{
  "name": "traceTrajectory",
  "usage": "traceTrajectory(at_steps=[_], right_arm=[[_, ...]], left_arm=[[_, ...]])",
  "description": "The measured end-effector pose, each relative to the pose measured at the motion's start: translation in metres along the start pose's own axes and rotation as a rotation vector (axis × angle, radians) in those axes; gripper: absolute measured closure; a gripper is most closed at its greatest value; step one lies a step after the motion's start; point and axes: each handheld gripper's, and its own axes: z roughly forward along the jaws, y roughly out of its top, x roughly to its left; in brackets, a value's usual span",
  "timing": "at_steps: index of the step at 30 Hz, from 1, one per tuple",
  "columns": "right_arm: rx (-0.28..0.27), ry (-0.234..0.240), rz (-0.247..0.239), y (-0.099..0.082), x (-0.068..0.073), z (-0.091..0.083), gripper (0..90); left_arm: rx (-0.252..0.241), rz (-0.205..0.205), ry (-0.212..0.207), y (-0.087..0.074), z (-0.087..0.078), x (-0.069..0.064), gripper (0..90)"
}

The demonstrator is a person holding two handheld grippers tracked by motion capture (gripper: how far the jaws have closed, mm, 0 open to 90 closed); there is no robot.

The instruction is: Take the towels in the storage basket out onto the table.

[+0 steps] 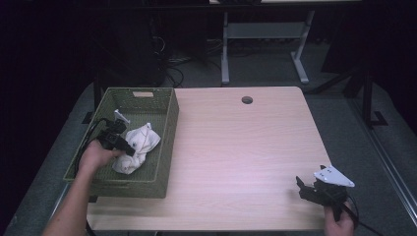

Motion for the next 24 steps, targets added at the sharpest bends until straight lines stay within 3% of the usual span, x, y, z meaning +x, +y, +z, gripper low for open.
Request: traceTrajectory(at_steps=[16, 24], right_arm=[[-0.001, -0.003, -0.007, 0.000, 0.000, 0.001, 13.9], [-0.001, -0.005, 0.000, 0.001, 0.001, 0.001, 13.9]], left_arm=[[-0.143, -0.040, -0.121, -0.009, -0.044, 0.009, 73.3], [-0.233, -0.060, -0.205, -0.011, -0.066, 0.010, 73.3]])
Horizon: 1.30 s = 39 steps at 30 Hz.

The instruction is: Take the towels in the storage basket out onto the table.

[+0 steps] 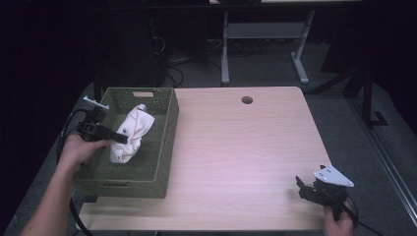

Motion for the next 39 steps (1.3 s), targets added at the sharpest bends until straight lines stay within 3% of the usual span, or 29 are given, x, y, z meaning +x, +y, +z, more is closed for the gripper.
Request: traceTrajectory(at_steps=[11, 24, 34, 39], right_arm=[[0.000, -0.003, 0.003, 0.000, -0.001, -0.001, 13.9], [-0.003, -0.006, 0.010, 0.000, -0.002, -0.001, 13.9], [-0.005, -0.008, 0.012, 0.001, -0.001, -0.001, 13.9], [-0.009, -0.005, 0.011, 0.002, -0.001, 0.001, 13.9]], left_arm=[[-0.090, 0.003, -0.084, 0.006, -0.023, -0.012, 73.2], [-0.184, -0.026, -0.221, 0.009, -0.039, -0.017, 73.1], [-0.212, -0.007, -0.254, 0.016, -0.044, -0.030, 73.1], [-0.199, 0.020, -0.255, 0.025, -0.041, -0.041, 73.1]])
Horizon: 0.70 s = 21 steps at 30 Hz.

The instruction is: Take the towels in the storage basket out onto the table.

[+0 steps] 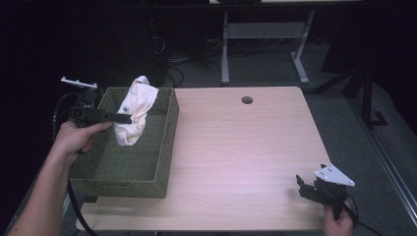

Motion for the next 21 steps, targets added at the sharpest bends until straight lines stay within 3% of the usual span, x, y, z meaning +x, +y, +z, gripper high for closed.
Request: traceTrajectory(at_steps=[11, 21], right_arm=[[0.005, -0.010, 0.013, -0.002, -0.003, 0.001, 13.9], [-0.001, -0.013, 0.023, -0.003, -0.006, 0.000, 13.9]], left_arm=[[0.031, 0.066, -0.017, 0.018, 0.024, -0.026, 73.0], [0.048, 0.100, -0.039, 0.029, 0.042, -0.045, 72.8]])
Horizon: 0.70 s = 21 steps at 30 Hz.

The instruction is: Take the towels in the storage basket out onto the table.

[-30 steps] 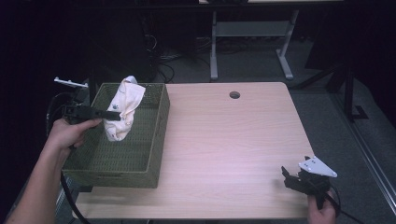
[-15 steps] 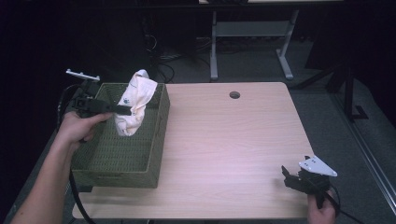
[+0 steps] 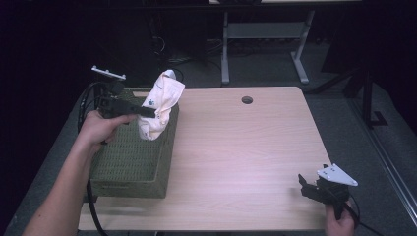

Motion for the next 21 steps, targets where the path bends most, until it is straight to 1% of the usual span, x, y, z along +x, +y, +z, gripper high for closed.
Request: traceTrajectory(at_steps=[3, 7, 10, 12, 14, 21], right_arm=[[-0.002, 0.001, -0.002, 0.000, 0.000, -0.001, 13.9], [-0.003, 0.003, -0.002, 0.001, 0.001, -0.001, 13.9], [-0.002, 0.004, 0.000, 0.001, 0.003, 0.000, 13.9], [0.001, 0.005, -0.011, 0.001, 0.003, 0.000, 13.9], [0.002, 0.004, -0.011, 0.001, 0.003, 0.000, 13.9], [0.001, 0.000, 0.001, 0.000, 0.003, -0.002, 13.9]], left_arm=[[0.001, 0.014, 0.001, 0.002, 0.006, -0.005, 72.7], [0.012, 0.027, -0.009, 0.005, 0.014, -0.011, 72.7], [0.007, 0.024, -0.016, 0.008, 0.018, -0.013, 72.7], [0.009, 0.026, -0.019, 0.009, 0.022, -0.014, 72.7], [0.017, 0.031, -0.020, 0.010, 0.027, -0.016, 72.7], [0.026, 0.039, -0.027, 0.016, 0.046, -0.025, 72.7]])
